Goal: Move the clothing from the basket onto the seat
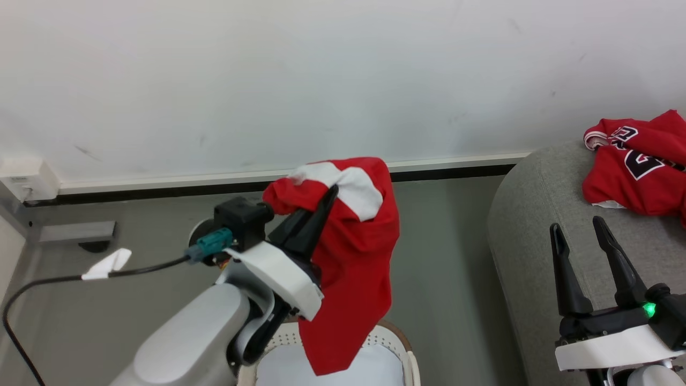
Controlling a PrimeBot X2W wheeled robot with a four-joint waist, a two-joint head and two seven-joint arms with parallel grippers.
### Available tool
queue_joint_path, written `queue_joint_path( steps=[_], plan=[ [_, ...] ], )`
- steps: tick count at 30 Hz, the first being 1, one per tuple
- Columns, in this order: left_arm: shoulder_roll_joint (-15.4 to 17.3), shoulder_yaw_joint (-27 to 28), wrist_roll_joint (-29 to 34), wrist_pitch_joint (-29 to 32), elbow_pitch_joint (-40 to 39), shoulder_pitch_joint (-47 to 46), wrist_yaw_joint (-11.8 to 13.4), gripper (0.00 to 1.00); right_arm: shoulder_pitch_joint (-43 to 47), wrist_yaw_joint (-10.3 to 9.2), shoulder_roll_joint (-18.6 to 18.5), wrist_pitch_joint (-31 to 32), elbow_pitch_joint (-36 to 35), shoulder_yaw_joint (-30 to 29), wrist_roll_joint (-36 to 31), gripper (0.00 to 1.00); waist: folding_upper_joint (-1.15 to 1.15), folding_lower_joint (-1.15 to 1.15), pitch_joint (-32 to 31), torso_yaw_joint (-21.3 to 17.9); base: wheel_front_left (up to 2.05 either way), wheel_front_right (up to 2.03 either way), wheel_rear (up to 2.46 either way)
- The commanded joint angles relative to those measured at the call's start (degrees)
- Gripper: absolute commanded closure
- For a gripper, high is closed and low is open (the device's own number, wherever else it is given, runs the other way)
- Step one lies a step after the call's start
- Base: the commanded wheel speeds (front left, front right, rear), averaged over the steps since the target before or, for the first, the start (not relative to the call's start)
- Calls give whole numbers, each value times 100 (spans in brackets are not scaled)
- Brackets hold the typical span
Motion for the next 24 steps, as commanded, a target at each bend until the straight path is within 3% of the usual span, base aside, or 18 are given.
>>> queue_joint_path(
  steps=[1,11,24],
  plan=[
    [81,42,84,80,-195,-128,70,100,93,-13,14,1,-28,6,16,0,0,1,-22,22,0,0,0],
    [357,240,237,552,-1363,-621,447,100,344,-13,80,1,-196,232,-7,0,0,1,-98,97,0,0,0],
    [331,254,186,526,-1506,-458,663,100,155,-13,-122,19,-210,982,-52,0,0,1,-62,81,0,0,0]
  ],
)
